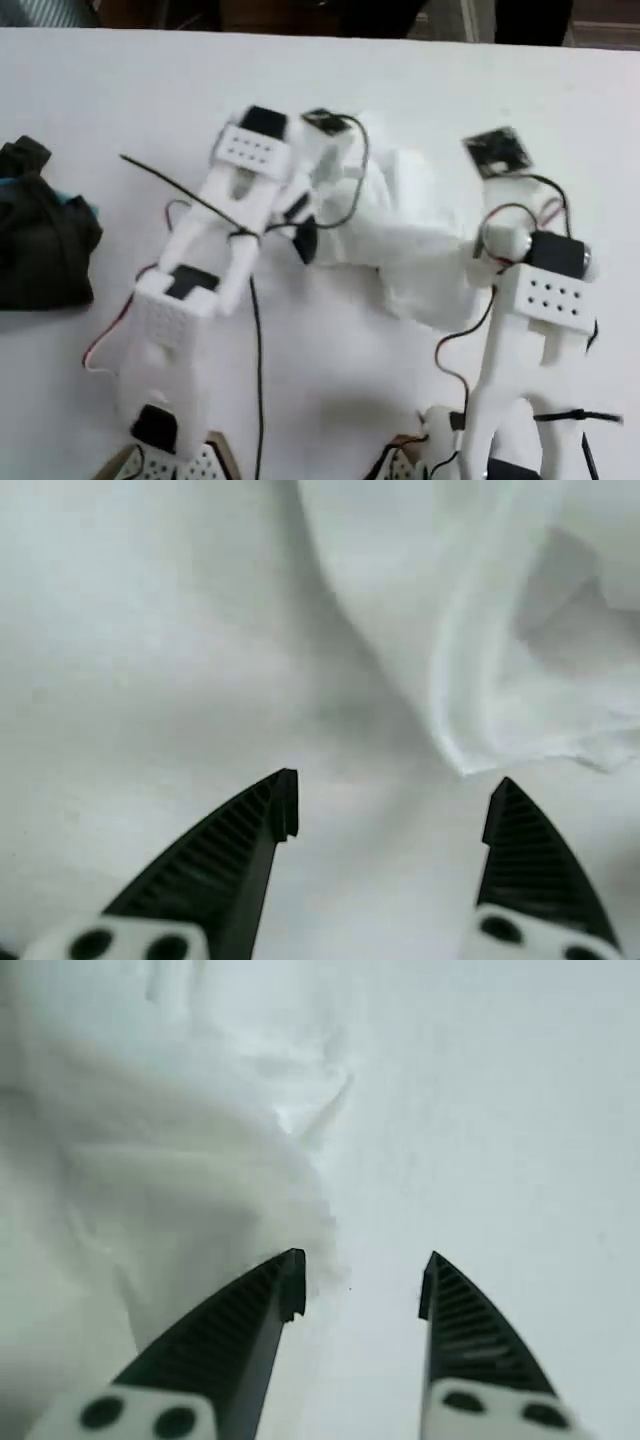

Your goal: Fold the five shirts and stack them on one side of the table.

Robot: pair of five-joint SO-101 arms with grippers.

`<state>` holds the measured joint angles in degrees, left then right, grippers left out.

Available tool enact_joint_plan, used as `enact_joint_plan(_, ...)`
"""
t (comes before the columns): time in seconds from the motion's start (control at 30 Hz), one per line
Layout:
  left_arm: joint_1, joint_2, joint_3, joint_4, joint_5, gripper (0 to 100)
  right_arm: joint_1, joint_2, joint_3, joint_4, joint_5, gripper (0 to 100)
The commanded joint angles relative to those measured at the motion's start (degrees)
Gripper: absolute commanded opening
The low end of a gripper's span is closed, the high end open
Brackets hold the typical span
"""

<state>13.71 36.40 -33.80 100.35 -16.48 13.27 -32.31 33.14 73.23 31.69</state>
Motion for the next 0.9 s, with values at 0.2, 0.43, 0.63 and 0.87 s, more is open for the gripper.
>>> enact_joint_plan(0.2,5.1,-1.3,-0.1,-3.9,5.5,31,13.3,-2.2,1.1,1.0,-2.8,18.4)
enact_joint_plan(0.43,4.8,7.7,-0.5,-6.7,5.7,31,13.6,-2.2,1.1,2.4,-2.8,18.4)
enact_joint_plan(0.63,4.5,10.9,-0.6,-6.7,6.7,8,9.0,-2.2,3.4,2.2,-2.9,18.4)
enact_joint_plan(0.87,1.0,10.9,-5.8,-4.4,12.4,6,4.8,-2.2,5.0,2.2,-3.3,18.4)
